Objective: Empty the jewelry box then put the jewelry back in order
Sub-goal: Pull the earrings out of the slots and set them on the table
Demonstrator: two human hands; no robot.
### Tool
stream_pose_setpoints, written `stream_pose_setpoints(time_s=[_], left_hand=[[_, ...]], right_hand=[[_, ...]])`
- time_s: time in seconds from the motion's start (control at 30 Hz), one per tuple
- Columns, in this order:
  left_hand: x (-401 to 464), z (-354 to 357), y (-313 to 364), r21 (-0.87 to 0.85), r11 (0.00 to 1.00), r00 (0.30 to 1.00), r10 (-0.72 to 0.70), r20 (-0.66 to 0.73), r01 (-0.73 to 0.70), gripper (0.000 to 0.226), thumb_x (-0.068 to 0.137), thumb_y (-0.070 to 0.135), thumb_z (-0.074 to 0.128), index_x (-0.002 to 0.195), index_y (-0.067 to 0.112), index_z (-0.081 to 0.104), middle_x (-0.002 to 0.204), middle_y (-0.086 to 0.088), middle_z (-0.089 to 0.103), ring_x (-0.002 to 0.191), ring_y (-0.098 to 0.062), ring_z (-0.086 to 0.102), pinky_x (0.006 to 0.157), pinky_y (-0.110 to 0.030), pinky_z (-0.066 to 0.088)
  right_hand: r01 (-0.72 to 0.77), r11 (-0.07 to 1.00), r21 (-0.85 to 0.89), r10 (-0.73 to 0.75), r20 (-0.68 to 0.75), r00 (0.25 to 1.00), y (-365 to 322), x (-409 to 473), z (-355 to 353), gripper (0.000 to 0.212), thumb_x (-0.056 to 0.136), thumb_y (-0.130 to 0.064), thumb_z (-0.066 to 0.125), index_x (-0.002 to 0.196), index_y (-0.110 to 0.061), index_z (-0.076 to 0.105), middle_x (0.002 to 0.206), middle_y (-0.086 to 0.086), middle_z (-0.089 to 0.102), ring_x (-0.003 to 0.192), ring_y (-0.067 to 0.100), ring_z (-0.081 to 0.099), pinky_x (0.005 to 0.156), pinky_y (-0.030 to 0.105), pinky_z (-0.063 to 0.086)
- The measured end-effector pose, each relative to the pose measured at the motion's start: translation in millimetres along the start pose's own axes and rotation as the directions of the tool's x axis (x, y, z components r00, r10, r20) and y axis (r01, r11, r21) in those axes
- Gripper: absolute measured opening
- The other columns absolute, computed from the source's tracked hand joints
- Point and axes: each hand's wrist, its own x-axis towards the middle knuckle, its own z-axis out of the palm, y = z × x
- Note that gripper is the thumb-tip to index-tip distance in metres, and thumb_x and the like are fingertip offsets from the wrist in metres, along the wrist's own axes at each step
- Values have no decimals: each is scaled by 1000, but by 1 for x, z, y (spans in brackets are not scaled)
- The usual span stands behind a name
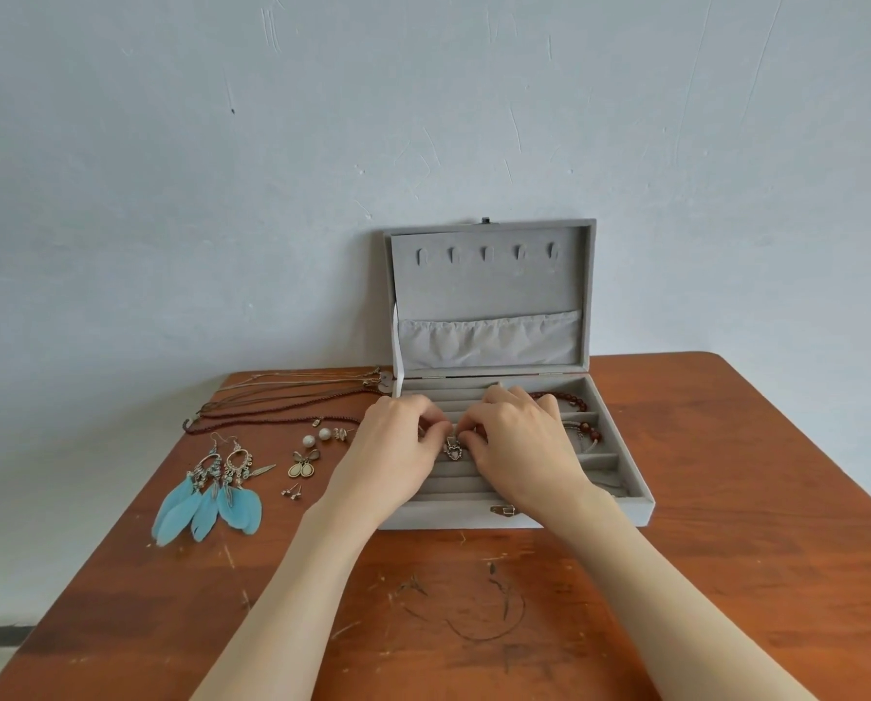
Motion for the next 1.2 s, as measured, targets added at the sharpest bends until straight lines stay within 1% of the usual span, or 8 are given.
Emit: stream_pose_setpoints(time_s=[0.1, 0.3, 0.47, 0.53, 0.67, 0.8, 0.97, 1.2], left_hand=[[-1, -2, 2, -111, 992, 998, -60, -22, 57, 10, 87, 21, 58, 86, 20, 67, 83, 5, 67, 76, -6, 55, 63, -7, 37], [-3, -11, 2, -257, 960, 987, -138, -87, 111, 10, 85, 16, 61, 86, 26, 61, 79, 11, 66, 67, 13, 52, 59, 2, 32], [-5, -22, -6, -248, 961, 990, -136, -28, 125, 27, 89, 12, 56, 113, 23, 63, 81, 19, 62, 79, 2, 55, 74, -8, 36], [-6, -26, -9, -248, 957, 988, -155, -5, 149, 27, 89, 12, 57, 112, 23, 64, 86, 14, 64, 80, -1, 57, 80, -18, 42], [-9, -32, -14, -291, 944, 986, -168, -12, 157, 20, 87, 11, 59, 94, 26, 70, 85, 12, 66, 73, -4, 62, 72, -16, 46], [-9, -39, -16, -311, 934, 982, -190, -17, 175, 17, 87, 14, 60, 87, 29, 67, 83, 11, 68, 65, -6, 65, 61, -11, 46], [-11, -52, -19, -375, 911, 982, -188, -11, 170, 16, 87, 16, 60, 82, 30, 67, 77, 8, 71, 61, -1, 64, 59, -9, 47], [-18, -71, -29, -301, 929, 976, -216, 28, 214, 13, 83, 23, 65, 78, 34, 69, 71, 12, 71, 57, -1, 62, 60, -24, 51]], right_hand=[[-12, 999, 32, 13, -3, 1000, -1, 0, 1, 22, 93, -31, 47, 102, -25, 67, 107, -2, 57, 106, 20, 48, 84, 34, 25], [-30, 1000, -9, 30, -28, 999, -5, 1, 1, 19, 91, -32, 50, 95, -28, 68, 105, -5, 60, 104, 19, 48, 75, 34, 15], [-21, 1000, -19, 20, -15, 1000, -8, 3, 0, 19, 90, -26, 48, 94, -25, 67, 105, -3, 59, 104, 20, 48, 80, 36, 22], [-22, 1000, -11, 22, -11, 1000, -7, 3, 1, 20, 90, -24, 47, 94, -24, 66, 105, -2, 58, 104, 21, 47, 81, 36, 23], [-29, 999, 16, 29, 15, 999, -6, 3, 2, 19, 89, -24, 46, 94, -20, 64, 104, -1, 58, 105, 21, 45, 84, 37, 25], [-19, 976, 215, 20, 0, 1000, -8, 4, -5, 9, 86, -18, 51, 85, -17, 60, 89, -5, 57, 93, 17, 46, 81, 29, 30], [-66, 829, 555, 49, 45, 998, -23, 1, -20, 12, 80, -10, 58, 72, -19, 57, 62, -16, 51, 62, 1, 48, 58, 3, 37], [-92, 685, 723, -41, 165, 986, -43, -7, -18, 18, 83, -13, 63, 74, -28, 58, 68, -12, 59, 63, 0, 52, 62, 10, 43]])
